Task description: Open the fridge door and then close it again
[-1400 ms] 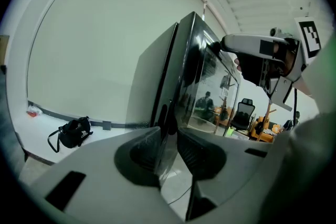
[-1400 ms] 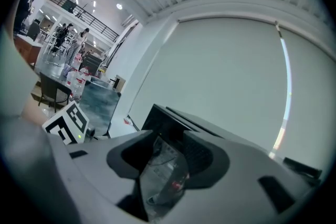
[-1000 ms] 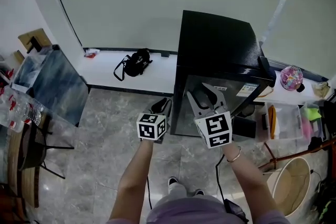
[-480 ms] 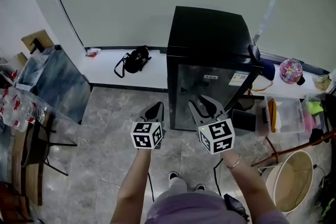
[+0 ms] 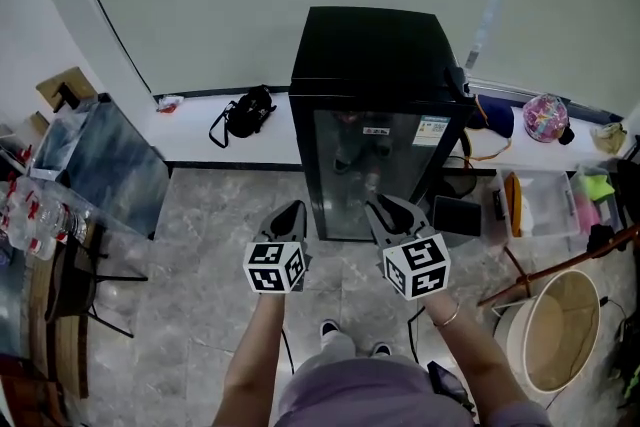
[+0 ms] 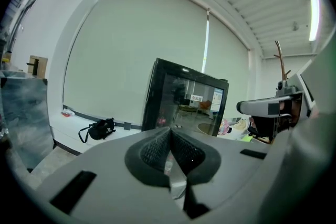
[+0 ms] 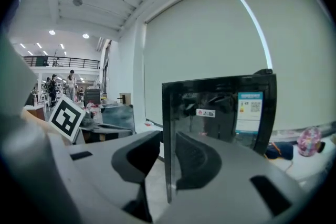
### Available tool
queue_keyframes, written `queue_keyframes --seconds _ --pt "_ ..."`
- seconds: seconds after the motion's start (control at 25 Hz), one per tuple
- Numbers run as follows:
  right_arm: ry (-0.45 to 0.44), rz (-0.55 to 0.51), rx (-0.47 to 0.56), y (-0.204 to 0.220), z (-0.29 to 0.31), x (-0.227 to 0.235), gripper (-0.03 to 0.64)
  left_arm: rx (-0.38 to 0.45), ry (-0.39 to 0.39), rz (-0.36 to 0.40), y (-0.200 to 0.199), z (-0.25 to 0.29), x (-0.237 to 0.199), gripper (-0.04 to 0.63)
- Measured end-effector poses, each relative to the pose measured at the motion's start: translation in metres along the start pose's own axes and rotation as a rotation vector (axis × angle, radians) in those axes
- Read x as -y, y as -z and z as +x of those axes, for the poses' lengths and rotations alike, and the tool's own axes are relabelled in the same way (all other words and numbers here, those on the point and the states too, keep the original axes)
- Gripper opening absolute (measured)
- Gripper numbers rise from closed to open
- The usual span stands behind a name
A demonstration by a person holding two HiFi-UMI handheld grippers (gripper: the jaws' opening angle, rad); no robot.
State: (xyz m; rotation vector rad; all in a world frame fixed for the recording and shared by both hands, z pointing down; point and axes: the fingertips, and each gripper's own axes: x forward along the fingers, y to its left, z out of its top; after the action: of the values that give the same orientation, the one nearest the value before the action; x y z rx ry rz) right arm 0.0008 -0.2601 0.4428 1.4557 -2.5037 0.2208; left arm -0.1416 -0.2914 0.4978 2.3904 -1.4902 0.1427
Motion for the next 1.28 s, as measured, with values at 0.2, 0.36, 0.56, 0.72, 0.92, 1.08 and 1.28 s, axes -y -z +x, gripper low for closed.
queue_keyframes --seconds 0.2,0.36,0.56,0.72,0.92,1.08,1.28 --pt "0.017 0.019 -0.013 0.014 -0.024 0.011 0.069 -0.001 0.000 0.003 0.005 -0.012 0.020 0.003" --pt "0.030 0.032 -0.025 0.027 -0.043 0.018 0.049 -0.002 0.004 -0.016 0.011 -0.020 0.033 0.003" --pt "0.047 0.059 -0.034 0.042 -0.068 0.031 0.010 -0.018 0.005 -0.019 0.021 -0.027 0.048 0.003" --pt "0.071 0.081 -0.042 0.054 -0.088 0.044 0.003 -0.032 0.002 -0.016 0.031 -0.031 0.061 0.003" --pt "0.109 0.103 -0.046 0.068 -0.115 0.062 0.003 -0.044 -0.002 0.001 0.040 -0.033 0.079 0.003" --pt "0.141 0.115 -0.046 0.074 -0.133 0.078 0.003 -0.050 -0.001 0.016 0.043 -0.034 0.094 0.003" --pt "0.180 0.117 -0.047 0.082 -0.153 0.094 0.002 -0.051 -0.007 0.013 0.046 -0.037 0.108 0.003"
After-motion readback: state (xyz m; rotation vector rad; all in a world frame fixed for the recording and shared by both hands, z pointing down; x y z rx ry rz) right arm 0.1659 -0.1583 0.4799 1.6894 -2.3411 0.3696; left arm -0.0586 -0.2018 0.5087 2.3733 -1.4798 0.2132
